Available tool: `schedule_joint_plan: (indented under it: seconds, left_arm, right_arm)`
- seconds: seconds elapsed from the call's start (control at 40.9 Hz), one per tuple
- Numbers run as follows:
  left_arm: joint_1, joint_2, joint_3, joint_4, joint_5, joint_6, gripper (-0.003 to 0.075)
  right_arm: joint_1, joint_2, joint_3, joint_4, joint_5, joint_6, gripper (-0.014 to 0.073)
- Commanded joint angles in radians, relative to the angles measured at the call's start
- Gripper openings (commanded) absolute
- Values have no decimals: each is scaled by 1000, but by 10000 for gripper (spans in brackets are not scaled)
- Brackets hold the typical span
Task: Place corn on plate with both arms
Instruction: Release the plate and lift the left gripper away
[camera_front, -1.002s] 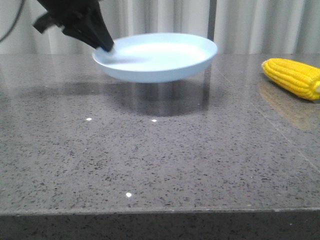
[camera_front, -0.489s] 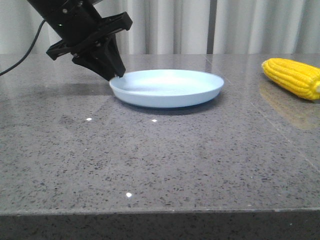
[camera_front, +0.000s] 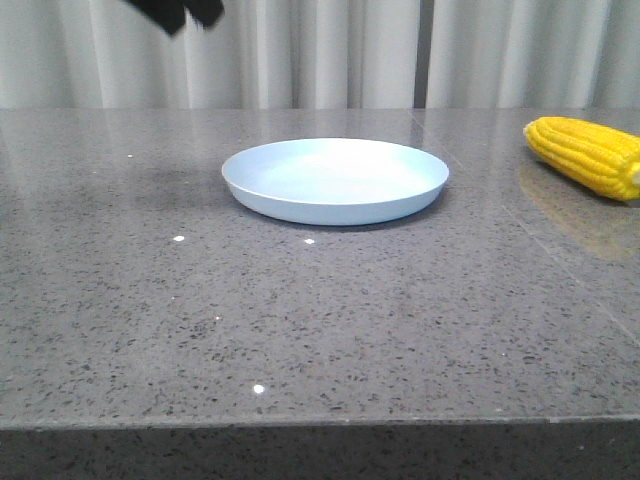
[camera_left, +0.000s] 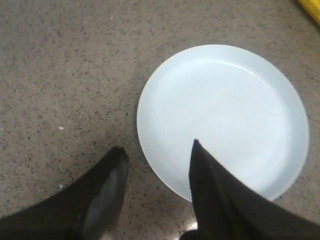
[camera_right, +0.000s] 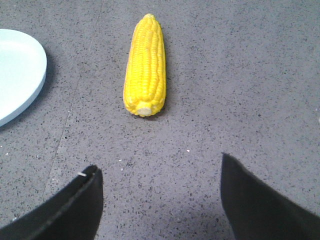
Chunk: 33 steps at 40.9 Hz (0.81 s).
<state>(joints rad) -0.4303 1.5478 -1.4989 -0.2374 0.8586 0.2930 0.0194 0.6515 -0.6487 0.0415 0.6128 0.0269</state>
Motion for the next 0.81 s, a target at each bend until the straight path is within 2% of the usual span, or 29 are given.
schedule_joint_plan:
  seconds: [0.0,0.147,0.44,0.611,0.782]
  left_arm:
    - [-61,-163,45,53,-43,-10,304]
    - [-107,-359,197,75,-87,-10,303]
    - [-110,-724,552,77,-203,-10,303]
    - [-110,-801,636,82,-260,-10,303]
    - [-110,-803,636,82,-262,-10,303]
  right_arm:
    - [2,5,-33,-4,-66,-4,521]
    - [2,5,-33,-4,-70,-4,521]
    - [2,10,-41,1,-79,-4,521]
    - [4,112,-157,0,54,-5,526]
    - [5,296,-330,1,203,-20,650]
